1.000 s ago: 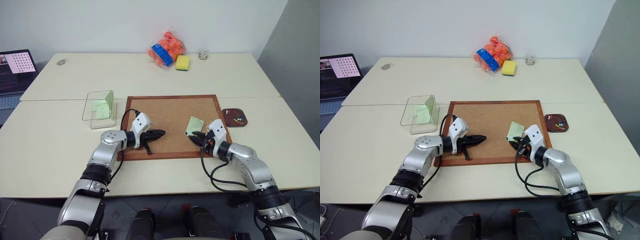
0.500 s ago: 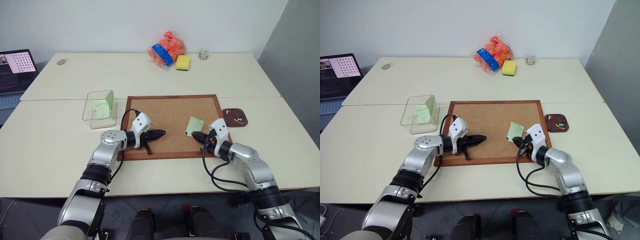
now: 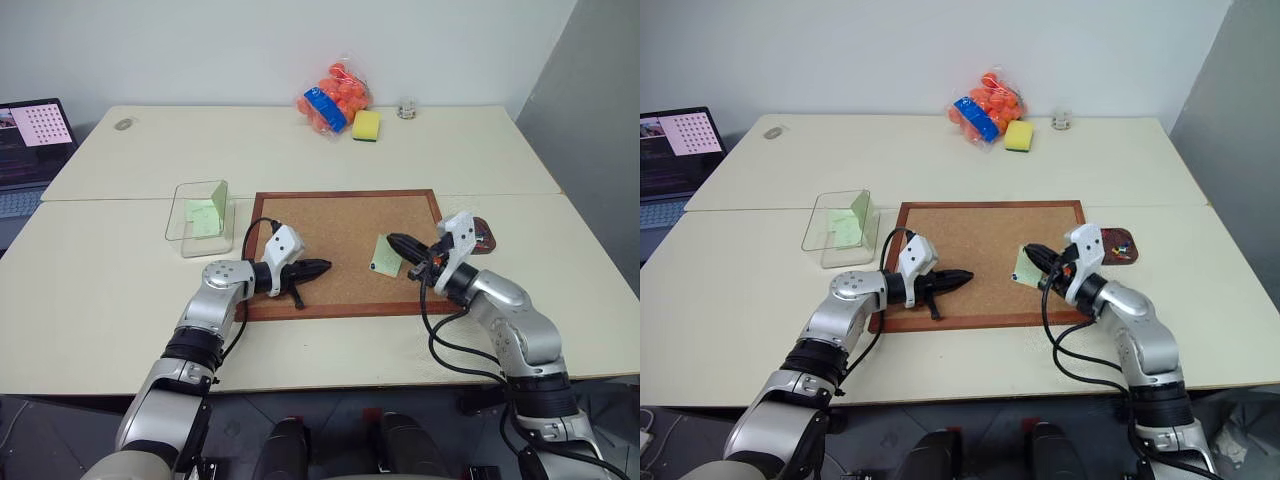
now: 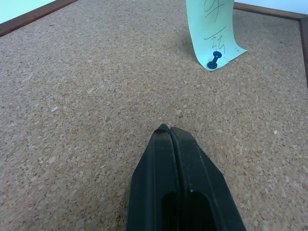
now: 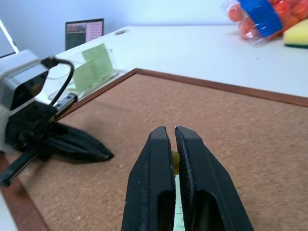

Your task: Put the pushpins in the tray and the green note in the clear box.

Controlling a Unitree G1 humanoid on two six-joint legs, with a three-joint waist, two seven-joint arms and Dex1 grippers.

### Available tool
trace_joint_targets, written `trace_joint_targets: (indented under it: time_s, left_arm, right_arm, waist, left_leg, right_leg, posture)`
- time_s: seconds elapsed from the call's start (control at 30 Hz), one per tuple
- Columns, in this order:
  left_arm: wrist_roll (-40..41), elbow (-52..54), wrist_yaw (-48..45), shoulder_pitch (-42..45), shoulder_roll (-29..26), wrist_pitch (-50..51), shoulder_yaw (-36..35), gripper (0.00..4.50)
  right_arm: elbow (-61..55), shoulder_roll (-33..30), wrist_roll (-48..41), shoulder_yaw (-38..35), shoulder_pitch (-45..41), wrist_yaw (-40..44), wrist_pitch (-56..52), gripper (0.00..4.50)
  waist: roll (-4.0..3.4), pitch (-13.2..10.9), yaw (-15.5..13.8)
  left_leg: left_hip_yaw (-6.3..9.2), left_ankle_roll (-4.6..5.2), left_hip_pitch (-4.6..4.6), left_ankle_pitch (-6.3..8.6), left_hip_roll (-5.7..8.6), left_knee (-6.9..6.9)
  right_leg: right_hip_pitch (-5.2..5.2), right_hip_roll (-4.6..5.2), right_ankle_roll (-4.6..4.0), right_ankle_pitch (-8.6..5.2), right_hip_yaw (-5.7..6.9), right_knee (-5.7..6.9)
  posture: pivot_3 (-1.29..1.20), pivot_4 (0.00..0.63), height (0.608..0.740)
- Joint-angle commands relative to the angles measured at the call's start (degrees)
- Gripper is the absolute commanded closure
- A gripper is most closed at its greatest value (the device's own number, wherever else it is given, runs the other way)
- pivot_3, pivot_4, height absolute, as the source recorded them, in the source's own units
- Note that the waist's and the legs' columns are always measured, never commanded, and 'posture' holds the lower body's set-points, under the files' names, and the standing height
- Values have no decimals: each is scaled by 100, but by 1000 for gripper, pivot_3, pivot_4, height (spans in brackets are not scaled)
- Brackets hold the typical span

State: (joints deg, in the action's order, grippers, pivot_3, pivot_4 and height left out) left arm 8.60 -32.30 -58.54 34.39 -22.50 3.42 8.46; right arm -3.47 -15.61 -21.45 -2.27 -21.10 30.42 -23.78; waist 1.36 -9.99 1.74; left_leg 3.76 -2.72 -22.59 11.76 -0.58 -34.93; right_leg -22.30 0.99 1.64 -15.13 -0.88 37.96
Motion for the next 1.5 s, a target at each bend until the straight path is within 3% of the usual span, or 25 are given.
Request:
trace_joint_targets:
  time_s: [0.03,0.27,0.6,0.63,0.97,1.27,1.5]
  left_arm:
    - [-193,-209,5,-83,0,126,118,4500]
    - [-201,-225,10,-75,11,111,128,4500]
    - [-200,-97,15,-204,-51,152,111,4500]
    - [-199,-85,15,-214,-54,157,112,4500]
    - [-207,-83,35,-201,-38,139,130,4500]
    - [-205,-72,18,-210,12,141,171,4500]
    - [-202,-60,16,-224,11,143,170,4500]
  right_arm:
    - [580,-51,429,-607,-526,-976,530,4490]
    - [2272,-303,962,-1047,-1385,-2096,750,4490]
    - [2759,-234,864,-1218,-1473,-2335,624,4490]
    - [2772,-237,881,-1207,-1454,-2332,628,3917]
    - [2770,-254,922,-1211,-1380,-2360,614,2160]
    - [2118,-390,906,-1143,-962,-2144,451,142]
    - [452,-718,656,-610,100,-903,378,11]
  waist:
    - [0,0,-2]
    - [-1,1,-1]
    - [-4,0,9]
    - [-4,1,9]
    - [-4,1,9]
    - [-4,0,8]
    - [-8,2,6]
  left_leg:
    - [0,0,0,0,0,0]
    - [-5,0,0,0,2,1]
    - [-7,0,1,0,0,5]
    - [-7,1,2,0,0,5]
    - [-7,0,2,0,0,5]
    - [-7,1,0,0,0,5]
    - [-6,1,1,0,0,5]
  right_leg:
    - [0,0,0,0,0,1]
    - [0,2,-1,0,-4,1]
    - [-1,1,-5,-2,-5,4]
    - [-1,1,-5,-2,-5,4]
    - [-1,0,-5,-2,-6,4]
    - [-1,0,-5,-2,-6,2]
    - [-1,0,-5,-3,-5,2]
  posture:
    - [0,150,740]
    - [0,150,740]
    - [0,150,740]
    - [0,150,740]
    - [0,150,740]
    - [0,150,740]
    - [0,150,740]
